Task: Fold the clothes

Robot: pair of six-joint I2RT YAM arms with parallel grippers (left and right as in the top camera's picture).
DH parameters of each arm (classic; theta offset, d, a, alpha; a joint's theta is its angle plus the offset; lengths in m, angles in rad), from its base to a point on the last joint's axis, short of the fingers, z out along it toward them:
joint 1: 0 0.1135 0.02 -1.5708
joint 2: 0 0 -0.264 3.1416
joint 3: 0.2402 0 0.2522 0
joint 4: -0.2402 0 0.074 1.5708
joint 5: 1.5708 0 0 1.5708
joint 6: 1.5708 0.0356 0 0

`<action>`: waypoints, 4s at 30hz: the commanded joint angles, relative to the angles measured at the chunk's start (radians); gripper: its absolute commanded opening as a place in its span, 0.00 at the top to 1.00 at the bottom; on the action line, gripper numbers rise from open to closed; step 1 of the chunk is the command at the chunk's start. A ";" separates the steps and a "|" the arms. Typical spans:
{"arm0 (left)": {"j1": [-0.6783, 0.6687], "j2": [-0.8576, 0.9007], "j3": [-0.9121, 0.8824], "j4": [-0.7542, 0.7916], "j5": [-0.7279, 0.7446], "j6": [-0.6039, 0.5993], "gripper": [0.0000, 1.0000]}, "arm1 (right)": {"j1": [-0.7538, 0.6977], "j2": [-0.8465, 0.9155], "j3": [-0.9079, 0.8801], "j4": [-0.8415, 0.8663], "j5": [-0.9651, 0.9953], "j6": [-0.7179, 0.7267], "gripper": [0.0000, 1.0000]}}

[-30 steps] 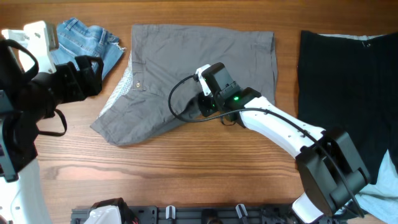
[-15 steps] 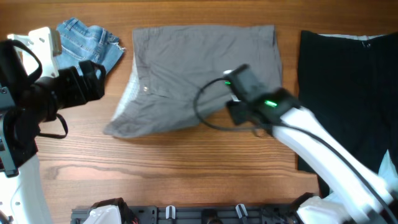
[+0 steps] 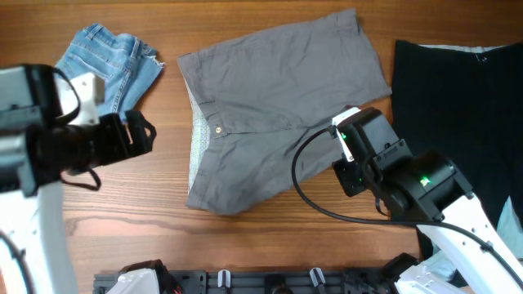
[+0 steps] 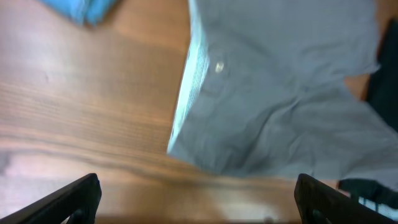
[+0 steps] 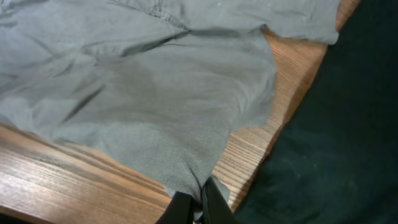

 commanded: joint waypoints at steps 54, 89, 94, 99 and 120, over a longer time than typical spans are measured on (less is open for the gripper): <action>0.126 0.047 -0.564 0.328 0.029 -0.236 0.96 | -0.002 -0.061 0.070 -0.061 0.296 0.275 0.96; 0.137 0.128 -0.225 0.460 -0.148 -0.241 0.96 | -0.003 0.204 0.150 0.251 0.090 -0.475 0.96; 0.132 0.211 -0.225 0.594 -0.107 -0.245 0.96 | -0.031 0.353 0.150 0.328 0.148 -0.486 0.96; 0.068 0.298 -0.225 0.721 -0.108 -0.249 0.96 | -0.100 0.475 0.150 0.482 0.195 -0.511 0.96; 0.110 0.128 -0.215 0.566 -0.186 -0.289 0.96 | -0.038 0.104 0.151 0.244 -0.022 -0.377 0.96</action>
